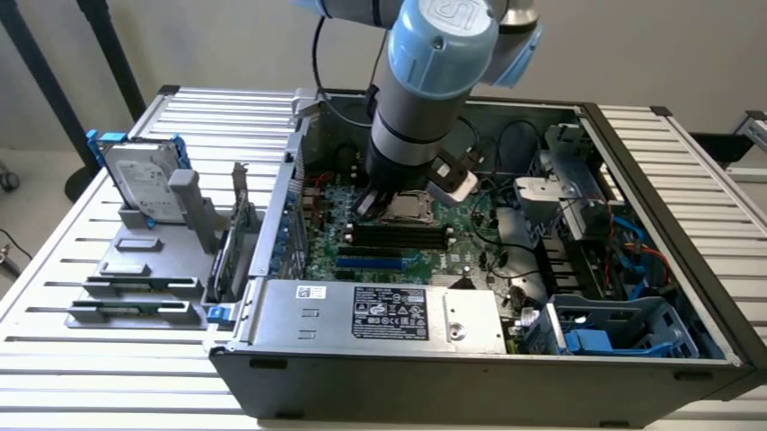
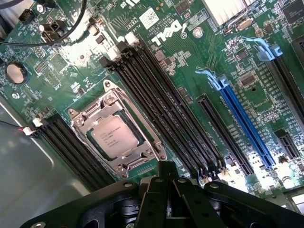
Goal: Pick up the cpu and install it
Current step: 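Install the first cpu locking lever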
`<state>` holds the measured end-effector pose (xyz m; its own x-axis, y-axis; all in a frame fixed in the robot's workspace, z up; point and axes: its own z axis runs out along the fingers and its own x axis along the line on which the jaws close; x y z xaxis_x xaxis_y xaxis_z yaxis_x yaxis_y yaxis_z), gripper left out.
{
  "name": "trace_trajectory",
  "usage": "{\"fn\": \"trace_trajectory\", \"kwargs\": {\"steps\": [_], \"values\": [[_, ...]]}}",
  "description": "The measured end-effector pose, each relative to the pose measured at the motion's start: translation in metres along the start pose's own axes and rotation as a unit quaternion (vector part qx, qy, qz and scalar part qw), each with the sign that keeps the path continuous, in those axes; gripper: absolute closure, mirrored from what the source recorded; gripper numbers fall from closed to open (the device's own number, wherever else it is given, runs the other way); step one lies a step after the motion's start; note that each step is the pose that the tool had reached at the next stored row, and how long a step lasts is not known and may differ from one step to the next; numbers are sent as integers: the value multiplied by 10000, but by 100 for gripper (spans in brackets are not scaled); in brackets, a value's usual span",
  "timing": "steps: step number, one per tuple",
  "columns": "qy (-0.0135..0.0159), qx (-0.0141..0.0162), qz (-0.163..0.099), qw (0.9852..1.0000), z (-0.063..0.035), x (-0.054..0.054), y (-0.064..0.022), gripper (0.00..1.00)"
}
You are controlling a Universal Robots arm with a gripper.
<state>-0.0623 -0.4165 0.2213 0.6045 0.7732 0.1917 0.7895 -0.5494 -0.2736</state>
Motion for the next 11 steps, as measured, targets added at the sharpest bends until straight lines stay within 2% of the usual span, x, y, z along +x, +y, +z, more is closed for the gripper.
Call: {"fn": "trace_trajectory", "kwargs": {"steps": [6,11], "values": [[3,-6,-2,10000,71,-20,-23,89],[16,-24,-9,10000,130,-25,-28,89]]}}
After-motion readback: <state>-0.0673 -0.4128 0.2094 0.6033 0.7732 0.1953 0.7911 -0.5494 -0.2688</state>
